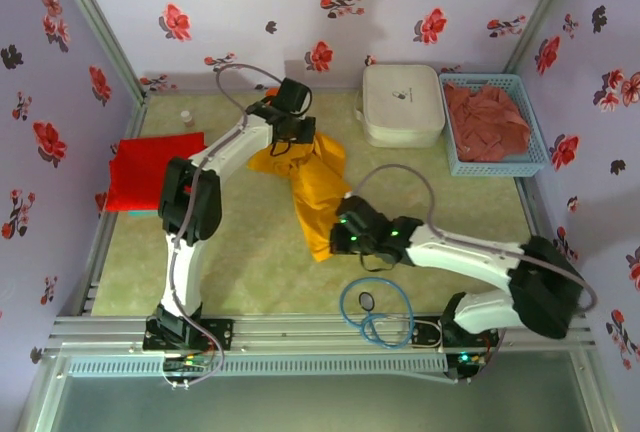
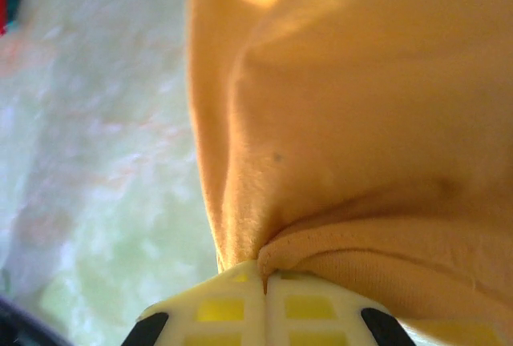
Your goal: Fold and stack the t-shirts
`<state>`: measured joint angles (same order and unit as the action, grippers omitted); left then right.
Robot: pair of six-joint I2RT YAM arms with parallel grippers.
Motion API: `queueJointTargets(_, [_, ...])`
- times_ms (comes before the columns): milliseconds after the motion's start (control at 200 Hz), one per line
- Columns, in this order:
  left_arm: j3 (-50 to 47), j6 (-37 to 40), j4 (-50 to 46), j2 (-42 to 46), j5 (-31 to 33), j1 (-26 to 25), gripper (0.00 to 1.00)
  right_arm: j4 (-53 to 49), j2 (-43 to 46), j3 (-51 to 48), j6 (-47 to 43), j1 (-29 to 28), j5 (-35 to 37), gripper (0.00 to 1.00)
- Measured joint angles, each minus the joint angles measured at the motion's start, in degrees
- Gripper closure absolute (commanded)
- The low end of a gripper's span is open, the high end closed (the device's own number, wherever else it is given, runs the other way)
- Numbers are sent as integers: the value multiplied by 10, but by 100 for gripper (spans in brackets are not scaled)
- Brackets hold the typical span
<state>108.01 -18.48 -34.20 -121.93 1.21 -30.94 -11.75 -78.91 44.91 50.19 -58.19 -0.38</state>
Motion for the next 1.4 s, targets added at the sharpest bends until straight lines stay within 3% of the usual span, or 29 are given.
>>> queueJointTargets(95, [8, 9, -19, 3, -8, 6, 44, 41, -76, 65, -2, -39, -9, 82])
queueJointTargets(155, [-1, 12, -26, 13, -19, 13, 35, 72, -104, 88, -5, -55, -13, 66])
queueJointTargets(345, [-130, 8, -40, 126, -45, 47, 27, 110, -126, 125, -43, -64, -13, 19])
queueJointTargets(445, [-232, -8, -32, 219, -54, 59, 27, 101, -125, 160, -87, -58, 5, 5])
queueJointTargets(630, [-421, -61, -1, 361, -75, 63, 26, 80, -104, 174, -140, -15, 32, 4])
queueJointTargets(825, [-579, -144, 16, 446, -81, 76, 25, 47, -93, 174, -173, 75, 43, 13])
queueJointTargets(1070, [-667, -227, 52, 550, -103, 80, 26, 9, -112, 196, -186, 181, 27, 16])
queueJointTargets(1400, [-782, -323, 92, 597, -127, 64, 30, 22, -251, 243, -159, 268, -55, 24])
